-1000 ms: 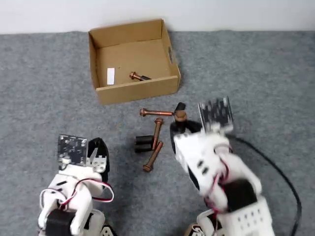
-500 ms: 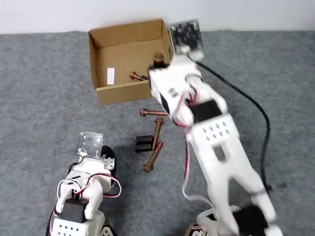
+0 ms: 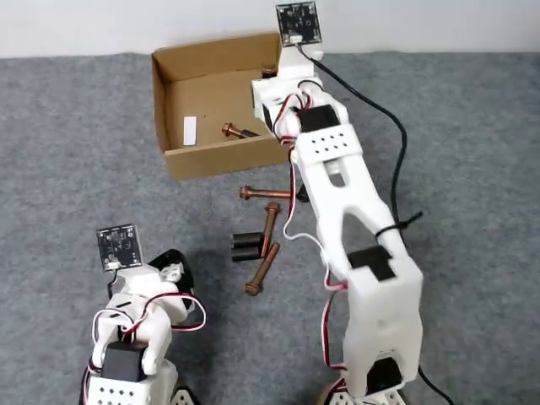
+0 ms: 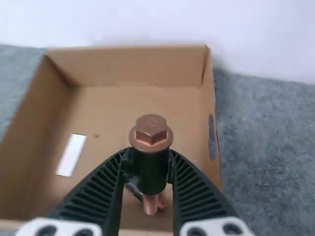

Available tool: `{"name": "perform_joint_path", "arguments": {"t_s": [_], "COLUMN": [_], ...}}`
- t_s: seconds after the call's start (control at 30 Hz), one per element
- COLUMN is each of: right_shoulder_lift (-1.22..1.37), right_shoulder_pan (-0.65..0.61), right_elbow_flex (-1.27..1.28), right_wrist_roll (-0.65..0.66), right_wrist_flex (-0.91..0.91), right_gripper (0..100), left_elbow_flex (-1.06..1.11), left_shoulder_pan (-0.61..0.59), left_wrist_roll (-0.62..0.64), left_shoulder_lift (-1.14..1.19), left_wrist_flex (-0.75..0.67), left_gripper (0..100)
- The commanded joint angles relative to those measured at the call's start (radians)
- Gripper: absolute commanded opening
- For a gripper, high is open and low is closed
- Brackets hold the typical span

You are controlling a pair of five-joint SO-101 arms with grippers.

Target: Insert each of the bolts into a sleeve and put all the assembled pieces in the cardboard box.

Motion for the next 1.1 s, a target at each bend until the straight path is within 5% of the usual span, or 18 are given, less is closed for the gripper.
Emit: {"name": "perform_joint_path", "arguments": {"t_s": [0.0, 0.53, 1.07], "right_shoulder_lift": [0.065, 0.28, 0.288], "right_shoulder_pan": [0.013, 0.012, 0.015], "right_elbow_flex": [-0.138, -0.465, -0.861], "right_wrist_roll": [-0.005, 0.035, -0.16], "right_wrist_flex": [0.021, 0.418, 1.017], "right_gripper": [1.0, 14.4, 14.4], "left_elbow_flex": [-0.005, -0.001, -0.001], "left_shoulder_pan": [-0.003, -0.005, -0.026], "left_wrist_roll": [0.009, 0.009, 0.011], "left_shoulder_lift": [0.041, 0.127, 0.127], "left_wrist_flex": [-0.041, -0.126, -0.127], "left_gripper": [0, 0, 0]}}
